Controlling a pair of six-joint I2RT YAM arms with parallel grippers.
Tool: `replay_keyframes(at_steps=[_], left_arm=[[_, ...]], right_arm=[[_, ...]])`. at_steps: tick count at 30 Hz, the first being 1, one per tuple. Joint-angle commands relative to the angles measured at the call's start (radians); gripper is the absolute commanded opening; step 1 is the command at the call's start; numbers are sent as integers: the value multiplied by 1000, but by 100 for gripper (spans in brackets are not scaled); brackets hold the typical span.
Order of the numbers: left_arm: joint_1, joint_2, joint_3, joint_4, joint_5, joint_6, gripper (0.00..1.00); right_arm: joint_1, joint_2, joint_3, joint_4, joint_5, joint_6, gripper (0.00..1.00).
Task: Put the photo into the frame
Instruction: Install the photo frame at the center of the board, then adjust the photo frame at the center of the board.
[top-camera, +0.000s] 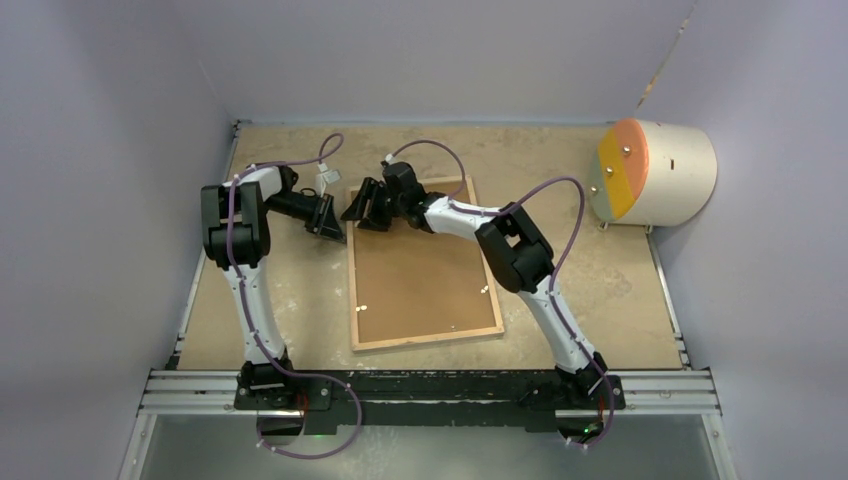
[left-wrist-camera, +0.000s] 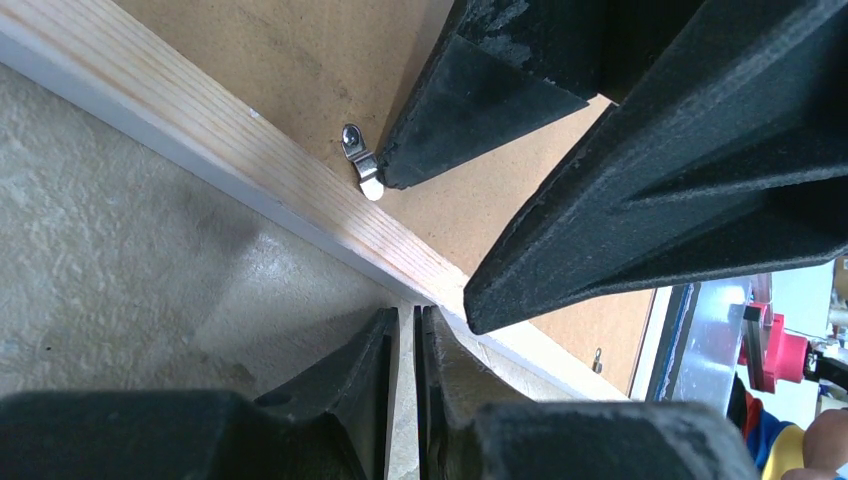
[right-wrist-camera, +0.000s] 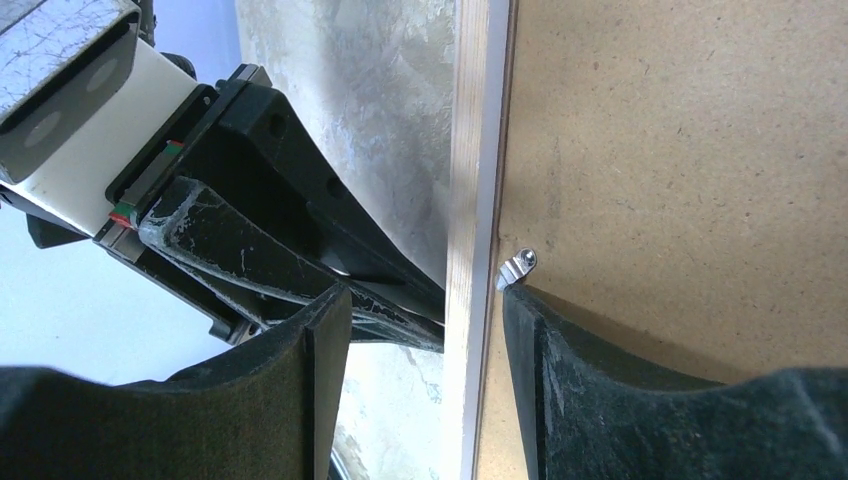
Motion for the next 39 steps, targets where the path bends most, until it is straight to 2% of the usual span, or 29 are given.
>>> replay_keyframes(at_steps=[1,13,21,27,31,35,39], left_arm=[[-13,-17,-10,33,1,27,15],[-13,-28,-16,29,-7,35,14],[-12,-47,-19,11,-15,50,13],[-8,-70,-21,-18,-42,86,13],[-10,-110,-60,-24,-97,132,18],[-24,-164,-139,-14,-168,185,20],[-65,-232,-241,35,-236,205,22]], right_arm=[[8,22,35,5,-3,16,60],[8,38,57,13,1,22,59],[6,-65,-45,47,-31,8,61],[-44,-210,-172,76,-44,-22,71],[-127,-352,-318,93,-56,-49,80],[-248,-532,-482,29,28,-116,92],[-373,-639,-581,-94,178,-207,99]])
